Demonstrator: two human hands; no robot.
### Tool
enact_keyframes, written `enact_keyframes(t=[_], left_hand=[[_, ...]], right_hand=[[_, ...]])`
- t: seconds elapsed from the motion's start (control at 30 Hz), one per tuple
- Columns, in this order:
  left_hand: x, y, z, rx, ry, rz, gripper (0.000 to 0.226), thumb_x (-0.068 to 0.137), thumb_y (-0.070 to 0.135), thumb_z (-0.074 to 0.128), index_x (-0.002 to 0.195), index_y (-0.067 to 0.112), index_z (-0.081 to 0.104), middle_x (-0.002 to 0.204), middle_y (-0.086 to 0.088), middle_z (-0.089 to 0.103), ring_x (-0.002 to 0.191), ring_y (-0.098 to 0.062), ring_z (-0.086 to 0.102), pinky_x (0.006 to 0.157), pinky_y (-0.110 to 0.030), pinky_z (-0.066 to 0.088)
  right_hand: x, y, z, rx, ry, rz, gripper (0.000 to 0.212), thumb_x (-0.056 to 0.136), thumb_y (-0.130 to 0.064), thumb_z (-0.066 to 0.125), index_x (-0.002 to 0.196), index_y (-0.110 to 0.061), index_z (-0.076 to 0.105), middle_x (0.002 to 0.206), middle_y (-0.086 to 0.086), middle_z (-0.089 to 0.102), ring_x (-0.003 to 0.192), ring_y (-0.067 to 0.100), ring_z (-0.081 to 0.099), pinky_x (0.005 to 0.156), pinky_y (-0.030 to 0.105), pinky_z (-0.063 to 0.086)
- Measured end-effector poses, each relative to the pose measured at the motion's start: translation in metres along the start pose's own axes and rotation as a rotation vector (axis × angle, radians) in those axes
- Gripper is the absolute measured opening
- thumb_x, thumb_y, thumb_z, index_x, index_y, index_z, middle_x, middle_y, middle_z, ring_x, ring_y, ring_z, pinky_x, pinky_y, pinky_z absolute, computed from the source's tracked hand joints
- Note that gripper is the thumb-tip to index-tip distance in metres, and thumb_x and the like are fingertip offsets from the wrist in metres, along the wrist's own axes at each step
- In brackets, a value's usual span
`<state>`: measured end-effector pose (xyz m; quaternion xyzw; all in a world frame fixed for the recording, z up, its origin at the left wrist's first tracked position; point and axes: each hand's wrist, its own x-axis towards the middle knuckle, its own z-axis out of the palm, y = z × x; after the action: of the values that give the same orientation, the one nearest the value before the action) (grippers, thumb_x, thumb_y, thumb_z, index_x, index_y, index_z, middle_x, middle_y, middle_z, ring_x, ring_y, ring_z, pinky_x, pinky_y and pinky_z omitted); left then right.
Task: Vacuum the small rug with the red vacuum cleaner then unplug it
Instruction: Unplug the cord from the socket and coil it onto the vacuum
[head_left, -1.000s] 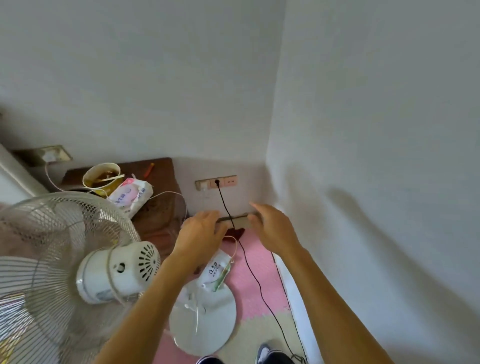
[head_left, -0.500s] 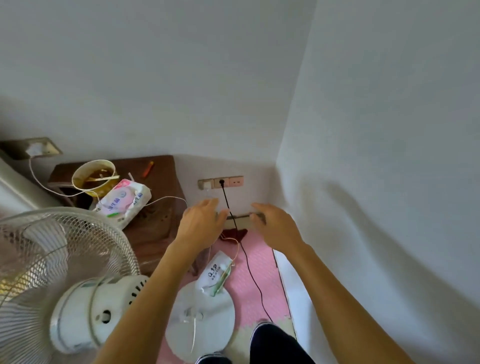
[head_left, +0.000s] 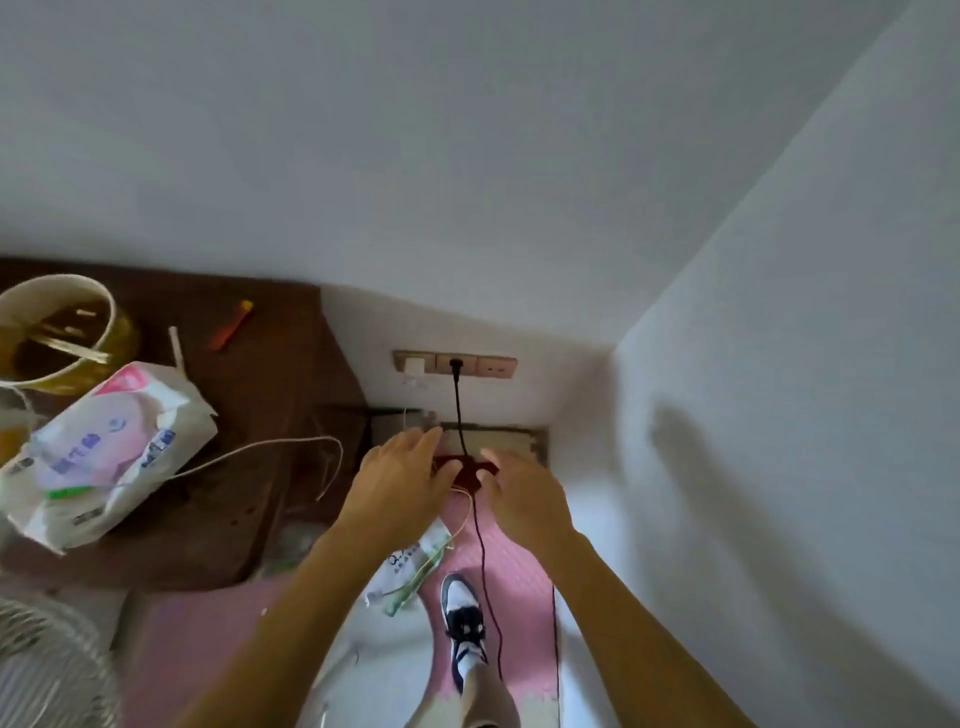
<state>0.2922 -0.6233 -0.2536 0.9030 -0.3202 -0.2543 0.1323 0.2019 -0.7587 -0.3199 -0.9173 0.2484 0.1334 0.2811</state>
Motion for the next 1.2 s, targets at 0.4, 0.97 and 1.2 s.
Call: enact_keyframes(t=[0.4, 0.97, 1.2], left_hand=[[0.183, -0.085, 0.101, 0.016, 0.072, 0.024, 0.03, 0.095, 0.013, 0.044, 0.122, 0.005, 0.055, 0.121, -0.014, 0.059, 0.111, -0.031, 0.057, 0.095, -0.039, 0.043], [0.207, -0.121, 0.153, -0.031, 0.109, 0.006, 0.058, 0.089, 0.041, 0.022, 0.116, 0.006, 0.059, 0.108, -0.014, 0.065, 0.098, -0.027, 0.062, 0.086, -0.038, 0.048], [0.195, -0.119, 0.156, -0.002, 0.059, -0.001, 0.057, 0.093, 0.042, 0.02, 0.121, 0.009, 0.057, 0.112, -0.008, 0.064, 0.102, -0.022, 0.06, 0.091, -0.037, 0.047]], right_hand=[[0.231, 0.057, 0.114, -0.049, -0.02, 0.023, 0.033, 0.096, -0.027, 0.048, 0.124, -0.012, 0.055, 0.116, 0.011, 0.063, 0.103, 0.029, 0.062, 0.082, 0.037, 0.05], [0.317, 0.063, 0.16, -0.113, 0.185, 0.181, 0.04, 0.102, -0.032, 0.035, 0.095, -0.005, 0.063, 0.092, 0.013, 0.068, 0.081, 0.028, 0.063, 0.062, 0.033, 0.038], [0.312, 0.056, 0.152, -0.116, 0.191, 0.185, 0.03, 0.102, -0.023, 0.038, 0.099, -0.005, 0.062, 0.096, 0.01, 0.065, 0.082, 0.025, 0.062, 0.061, 0.03, 0.032]])
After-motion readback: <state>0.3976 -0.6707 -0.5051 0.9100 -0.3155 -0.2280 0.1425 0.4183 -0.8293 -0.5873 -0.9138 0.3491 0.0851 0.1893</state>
